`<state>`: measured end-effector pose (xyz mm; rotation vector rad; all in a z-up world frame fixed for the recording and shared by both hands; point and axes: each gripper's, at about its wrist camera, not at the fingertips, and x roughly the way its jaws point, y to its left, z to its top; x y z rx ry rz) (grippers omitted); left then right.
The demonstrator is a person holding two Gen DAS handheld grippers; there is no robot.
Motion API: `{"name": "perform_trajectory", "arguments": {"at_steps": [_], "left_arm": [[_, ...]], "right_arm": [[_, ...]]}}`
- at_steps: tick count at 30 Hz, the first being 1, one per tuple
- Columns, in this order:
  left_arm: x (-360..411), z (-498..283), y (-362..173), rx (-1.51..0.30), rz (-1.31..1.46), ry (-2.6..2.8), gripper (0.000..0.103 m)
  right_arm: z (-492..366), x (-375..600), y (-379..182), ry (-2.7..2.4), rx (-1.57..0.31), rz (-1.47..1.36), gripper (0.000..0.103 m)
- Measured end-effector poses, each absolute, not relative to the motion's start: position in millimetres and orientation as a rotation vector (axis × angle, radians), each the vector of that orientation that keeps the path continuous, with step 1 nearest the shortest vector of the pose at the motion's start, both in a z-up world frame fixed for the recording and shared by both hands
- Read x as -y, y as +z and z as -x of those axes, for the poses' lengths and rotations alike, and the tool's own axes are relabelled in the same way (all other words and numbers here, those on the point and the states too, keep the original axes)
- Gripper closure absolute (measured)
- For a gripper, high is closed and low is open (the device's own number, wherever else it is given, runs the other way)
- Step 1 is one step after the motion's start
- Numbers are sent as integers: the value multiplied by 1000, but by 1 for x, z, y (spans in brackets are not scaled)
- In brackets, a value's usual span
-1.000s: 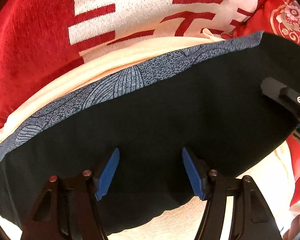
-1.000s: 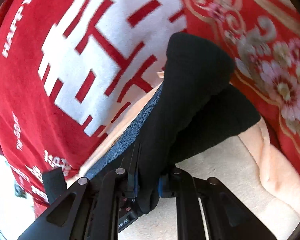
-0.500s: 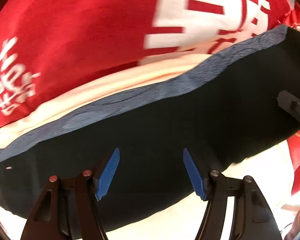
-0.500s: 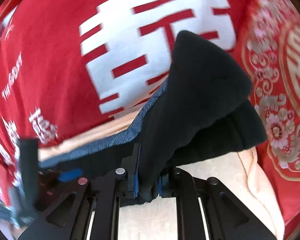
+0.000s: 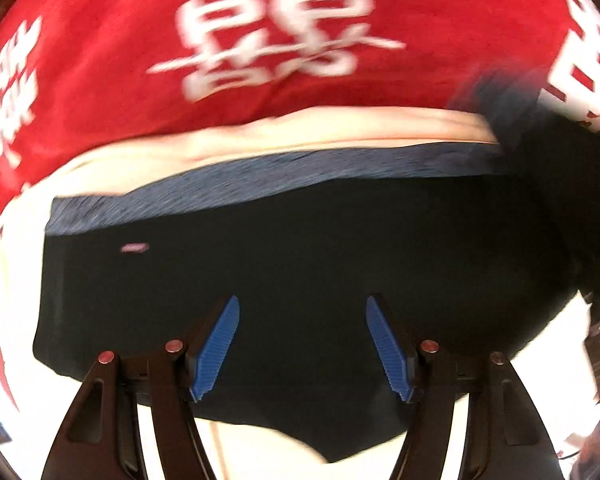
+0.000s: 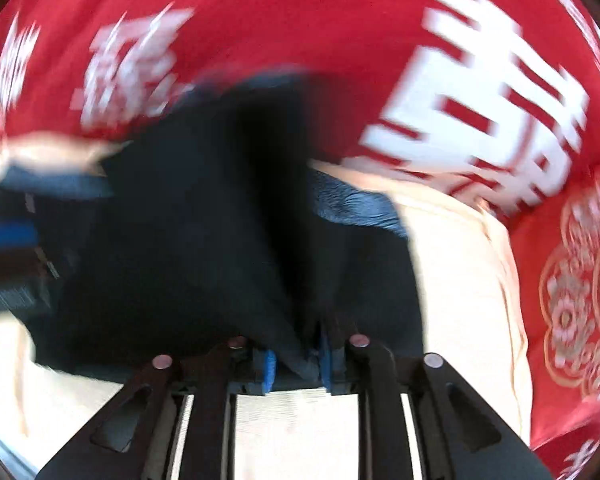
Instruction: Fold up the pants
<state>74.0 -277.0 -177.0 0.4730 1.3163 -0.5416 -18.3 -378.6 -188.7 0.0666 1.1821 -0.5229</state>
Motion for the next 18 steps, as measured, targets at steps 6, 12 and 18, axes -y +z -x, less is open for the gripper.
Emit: {"name": "perform_trajectory", "arguments": {"at_steps": [6,12,18], "left_arm": [[242,-81,-185,-1342,-442,-499,36],[266,-72,-179,-1366,-420,-564,35],[290,-61,-176,-1351,-439,-617,35]], "right_arm": [[4,308,-234,-526,-1265,377,59],[30,298,-196,-372,-1192,259,56],[39,314,-172,-287,-1108,124,56]]}}
